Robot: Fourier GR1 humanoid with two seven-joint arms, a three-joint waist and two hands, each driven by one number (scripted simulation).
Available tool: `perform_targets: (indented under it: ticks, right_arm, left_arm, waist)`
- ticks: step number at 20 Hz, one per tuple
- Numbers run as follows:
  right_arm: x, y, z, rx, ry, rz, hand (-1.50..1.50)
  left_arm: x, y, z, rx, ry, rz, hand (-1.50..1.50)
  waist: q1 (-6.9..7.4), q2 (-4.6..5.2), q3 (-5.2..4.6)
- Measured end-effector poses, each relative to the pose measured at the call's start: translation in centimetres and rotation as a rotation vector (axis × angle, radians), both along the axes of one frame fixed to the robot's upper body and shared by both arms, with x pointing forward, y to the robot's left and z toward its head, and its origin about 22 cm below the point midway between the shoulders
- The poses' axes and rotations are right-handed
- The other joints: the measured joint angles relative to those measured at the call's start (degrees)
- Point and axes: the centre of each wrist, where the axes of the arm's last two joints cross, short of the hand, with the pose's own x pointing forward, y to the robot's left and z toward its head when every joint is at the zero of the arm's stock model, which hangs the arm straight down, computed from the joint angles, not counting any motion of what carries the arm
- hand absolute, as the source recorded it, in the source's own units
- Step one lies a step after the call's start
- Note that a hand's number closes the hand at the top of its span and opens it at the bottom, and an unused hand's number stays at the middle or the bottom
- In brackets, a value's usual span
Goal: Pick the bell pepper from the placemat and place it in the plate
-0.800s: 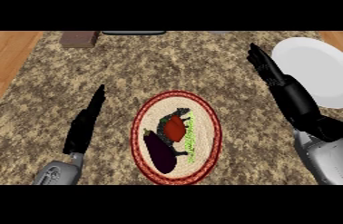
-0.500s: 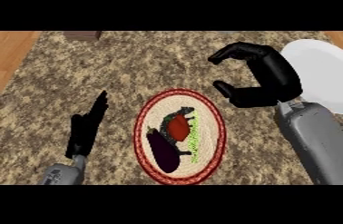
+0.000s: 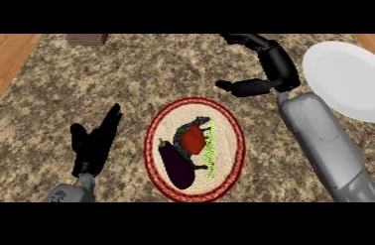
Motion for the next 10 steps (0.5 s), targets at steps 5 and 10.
perform_targets:
  ticks: [5, 10]
  right_arm:
    - [1.5, -0.4, -0.2, -0.073, -0.008, 0.076, -1.5]
    - [2.0, -0.5, 2.3, -0.365, 0.012, 0.175, -1.5]
  left_arm:
    - [-0.8, 0.3, 0.1, -0.01, 0.026, 0.02, 0.0]
    - [-1.0, 0.5, -0.1, -0.01, 0.035, 0.026, 0.0]
  waist:
    - [-1.16, -0.31, 0.0]
    - [-1.84, -0.64, -0.03]
